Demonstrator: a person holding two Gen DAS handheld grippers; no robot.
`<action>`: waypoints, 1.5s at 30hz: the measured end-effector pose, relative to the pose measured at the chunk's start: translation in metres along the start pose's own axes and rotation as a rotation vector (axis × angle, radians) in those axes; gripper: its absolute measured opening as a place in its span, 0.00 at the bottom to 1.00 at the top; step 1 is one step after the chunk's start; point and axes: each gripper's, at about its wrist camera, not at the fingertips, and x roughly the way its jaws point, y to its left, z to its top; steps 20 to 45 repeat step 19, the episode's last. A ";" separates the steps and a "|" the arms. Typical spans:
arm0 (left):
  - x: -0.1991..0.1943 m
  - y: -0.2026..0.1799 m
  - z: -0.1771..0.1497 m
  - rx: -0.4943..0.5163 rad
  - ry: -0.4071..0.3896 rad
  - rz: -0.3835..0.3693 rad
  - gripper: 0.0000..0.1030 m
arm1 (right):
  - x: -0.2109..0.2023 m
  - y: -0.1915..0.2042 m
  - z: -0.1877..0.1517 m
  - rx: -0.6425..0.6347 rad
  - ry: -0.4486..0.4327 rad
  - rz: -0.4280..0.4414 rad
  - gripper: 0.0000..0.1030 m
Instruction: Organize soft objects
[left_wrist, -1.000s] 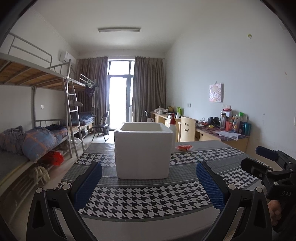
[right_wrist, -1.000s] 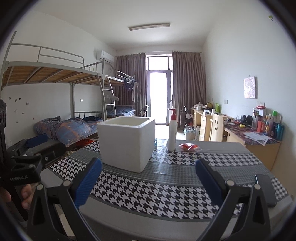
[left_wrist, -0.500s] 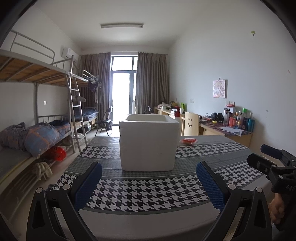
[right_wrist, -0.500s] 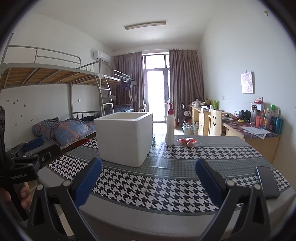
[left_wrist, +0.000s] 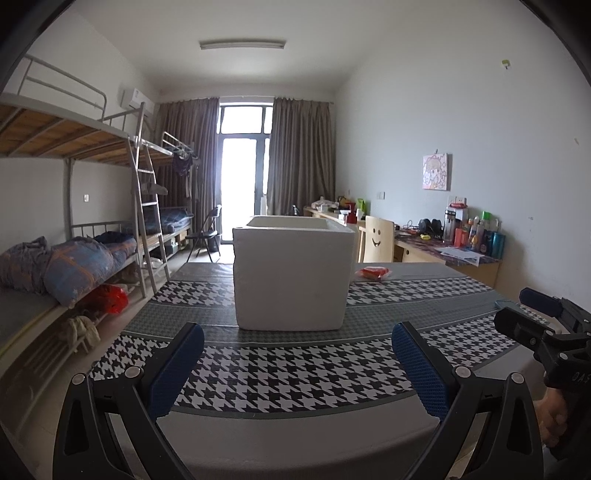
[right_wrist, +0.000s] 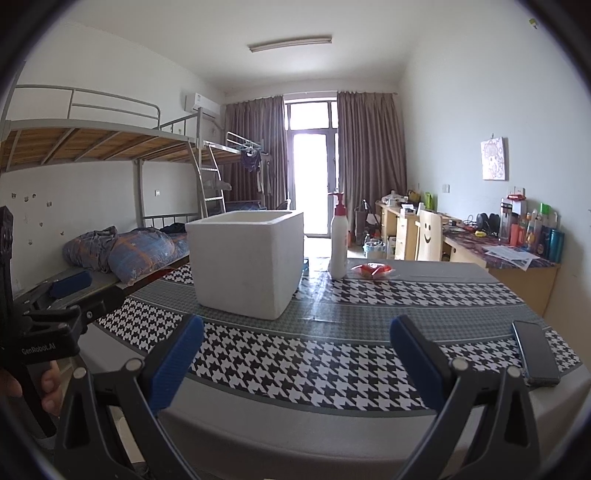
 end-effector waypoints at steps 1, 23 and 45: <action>0.000 0.000 0.000 0.000 0.000 -0.001 0.99 | 0.000 0.000 0.000 0.002 0.002 0.005 0.99; 0.001 -0.002 -0.002 0.011 0.010 -0.003 0.99 | 0.002 -0.004 -0.005 0.019 0.019 0.013 0.99; 0.001 -0.002 -0.002 0.011 0.010 -0.003 0.99 | 0.002 -0.004 -0.005 0.019 0.019 0.013 0.99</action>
